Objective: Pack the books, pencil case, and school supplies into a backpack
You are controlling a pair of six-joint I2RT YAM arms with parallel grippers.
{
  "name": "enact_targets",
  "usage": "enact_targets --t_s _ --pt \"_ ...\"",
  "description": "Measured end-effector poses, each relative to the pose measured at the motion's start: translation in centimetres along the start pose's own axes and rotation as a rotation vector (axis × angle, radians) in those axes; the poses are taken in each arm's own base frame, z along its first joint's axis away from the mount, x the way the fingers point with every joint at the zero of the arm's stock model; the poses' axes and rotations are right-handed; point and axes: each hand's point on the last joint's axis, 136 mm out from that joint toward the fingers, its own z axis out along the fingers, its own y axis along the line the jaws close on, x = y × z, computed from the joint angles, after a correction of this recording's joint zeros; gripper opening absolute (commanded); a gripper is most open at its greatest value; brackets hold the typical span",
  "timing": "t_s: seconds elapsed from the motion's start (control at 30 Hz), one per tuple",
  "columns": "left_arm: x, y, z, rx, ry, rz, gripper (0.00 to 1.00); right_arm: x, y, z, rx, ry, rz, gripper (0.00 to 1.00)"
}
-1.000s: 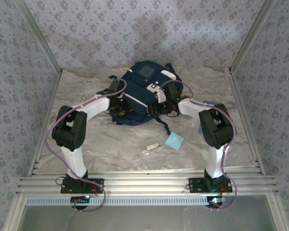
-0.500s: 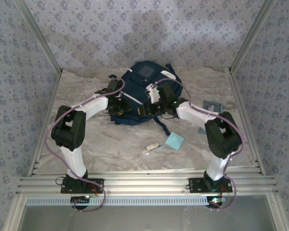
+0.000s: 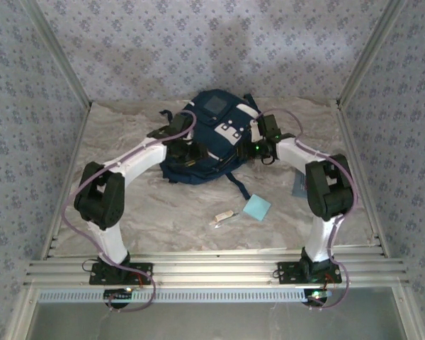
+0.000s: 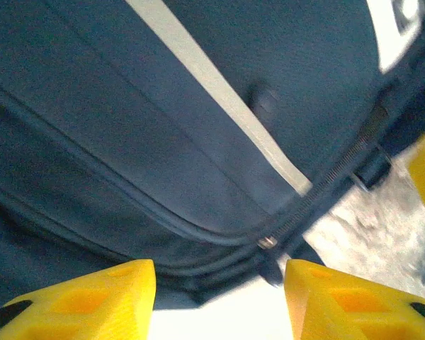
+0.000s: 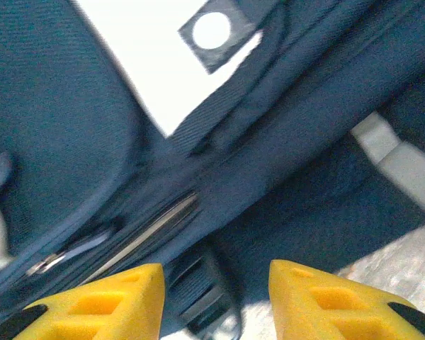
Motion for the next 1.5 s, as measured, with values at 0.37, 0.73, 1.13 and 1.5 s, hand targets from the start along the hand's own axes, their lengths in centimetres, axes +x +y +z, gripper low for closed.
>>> enact_targets --t_s 0.37,0.73,1.13,1.5 --pt "2.4 -3.0 2.7 0.002 0.025 -0.017 0.51 0.5 -1.2 3.3 0.029 0.043 0.054 0.45" --pt "3.2 -1.4 5.1 -0.063 0.050 -0.060 0.45 0.3 -0.9 3.3 0.047 0.040 0.052 0.44" --pt "3.7 -1.6 5.5 -0.060 0.060 -0.064 0.00 0.2 -1.0 3.5 0.067 0.039 0.048 0.43" --pt "3.4 -0.5 4.9 -0.097 0.054 0.021 0.00 0.0 -1.6 4.6 0.088 0.069 0.080 0.42"
